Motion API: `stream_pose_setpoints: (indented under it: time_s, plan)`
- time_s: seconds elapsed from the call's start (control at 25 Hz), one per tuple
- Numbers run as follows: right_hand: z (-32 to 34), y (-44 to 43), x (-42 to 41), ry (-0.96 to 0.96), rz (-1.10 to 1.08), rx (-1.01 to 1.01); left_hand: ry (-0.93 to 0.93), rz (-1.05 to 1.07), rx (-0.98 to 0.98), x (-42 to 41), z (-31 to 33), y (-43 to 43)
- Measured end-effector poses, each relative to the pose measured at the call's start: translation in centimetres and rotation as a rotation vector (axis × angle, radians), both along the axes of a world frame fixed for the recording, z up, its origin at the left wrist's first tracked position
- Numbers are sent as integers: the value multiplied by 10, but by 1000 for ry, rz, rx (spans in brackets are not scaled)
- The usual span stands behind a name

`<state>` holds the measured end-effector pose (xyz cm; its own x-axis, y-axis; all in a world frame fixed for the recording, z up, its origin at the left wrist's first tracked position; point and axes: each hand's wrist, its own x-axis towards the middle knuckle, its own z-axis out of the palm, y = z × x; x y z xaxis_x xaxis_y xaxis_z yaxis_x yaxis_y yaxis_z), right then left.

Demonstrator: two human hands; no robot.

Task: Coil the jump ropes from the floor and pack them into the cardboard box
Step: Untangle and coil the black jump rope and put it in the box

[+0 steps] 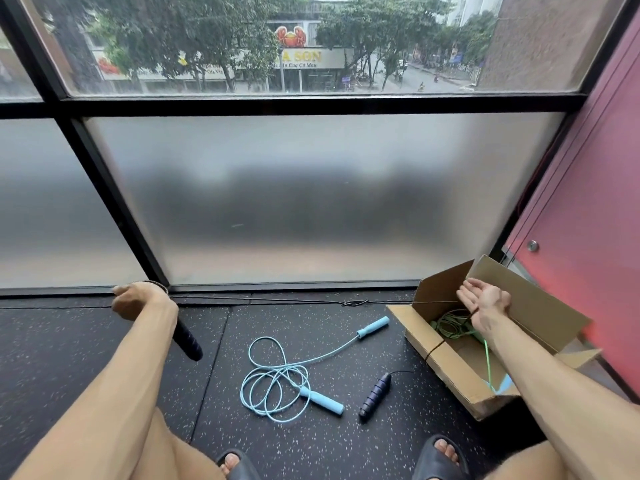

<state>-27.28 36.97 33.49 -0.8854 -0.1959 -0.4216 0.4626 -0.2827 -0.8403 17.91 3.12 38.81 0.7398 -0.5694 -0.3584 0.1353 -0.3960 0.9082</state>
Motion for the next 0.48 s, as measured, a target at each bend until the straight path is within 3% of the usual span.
stream_pose_setpoints:
  time_s: [0.16, 0.28, 0.36, 0.48]
  plan:
    - [-19, 1, -8, 351, 126, 462, -55, -84, -35, -3, 4, 8]
    - [-17, -3, 4, 562, 281, 713, -155, -214, -223, -13, 3, 16]
    - [-7, -14, 27, 797, 573, 928, -257, -328, -330, -24, 6, 24]
    - [-2, -24, 67, 1169, 1082, 1500, -320, -444, -457, -43, 15, 35]
